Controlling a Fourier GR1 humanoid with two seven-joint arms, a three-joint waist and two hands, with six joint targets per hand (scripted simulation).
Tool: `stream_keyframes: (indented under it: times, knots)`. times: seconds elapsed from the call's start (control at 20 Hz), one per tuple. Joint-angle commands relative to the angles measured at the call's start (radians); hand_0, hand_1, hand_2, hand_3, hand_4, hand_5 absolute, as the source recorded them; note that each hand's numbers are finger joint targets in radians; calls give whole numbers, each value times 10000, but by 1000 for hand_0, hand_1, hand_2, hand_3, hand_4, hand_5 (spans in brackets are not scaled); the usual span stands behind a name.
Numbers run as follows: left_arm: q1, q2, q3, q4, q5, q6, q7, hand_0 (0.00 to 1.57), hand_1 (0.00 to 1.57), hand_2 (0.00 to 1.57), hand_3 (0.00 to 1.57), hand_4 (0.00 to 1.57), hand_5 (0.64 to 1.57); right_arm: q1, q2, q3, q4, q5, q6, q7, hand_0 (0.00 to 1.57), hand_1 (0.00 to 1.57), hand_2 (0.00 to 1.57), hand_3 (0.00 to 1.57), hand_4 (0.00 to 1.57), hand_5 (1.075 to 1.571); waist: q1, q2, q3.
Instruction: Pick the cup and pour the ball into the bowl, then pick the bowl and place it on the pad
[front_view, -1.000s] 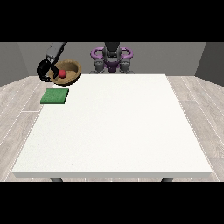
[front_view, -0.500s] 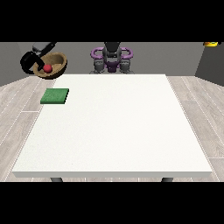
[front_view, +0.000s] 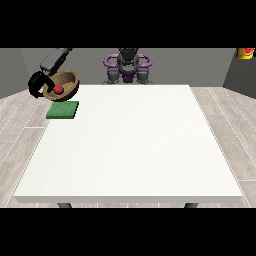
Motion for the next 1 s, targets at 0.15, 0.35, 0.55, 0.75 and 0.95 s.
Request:
stream_keyframes:
  times: [0.15,0.35,0.55,0.75,0.95]
  knots:
    - [85,-25,-112,178,62,-92,-379,0,0,0,0,1203,1557,-731,33,-268,565,-296,95,284,1571,1571,1571,552,1023,1571,115,142,-1]
    - [-80,-93,-319,-396,4,422,59,0,0,0,0,1192,1561,-920,-110,-797,1172,-638,-221,361,1571,1571,1571,875,710,1571,137,86,6]
    - [383,201,-57,-315,281,-202,-157,0,0,0,0,1192,1563,-305,-736,-887,1471,-288,-542,-201,1571,1571,1571,1087,0,1550,291,36,0]
    - [491,115,-189,-78,109,31,-207,0,0,0,0,1195,1561,-641,-499,-858,1341,-301,-978,-248,1508,1508,1412,824,0,1552,142,-87,-3]
    - [286,579,114,50,279,-227,-686,0,0,0,0,1185,1563,-784,-9,-1077,1547,-502,-1264,-1020,1463,1463,1413,835,0,1532,372,678,3]
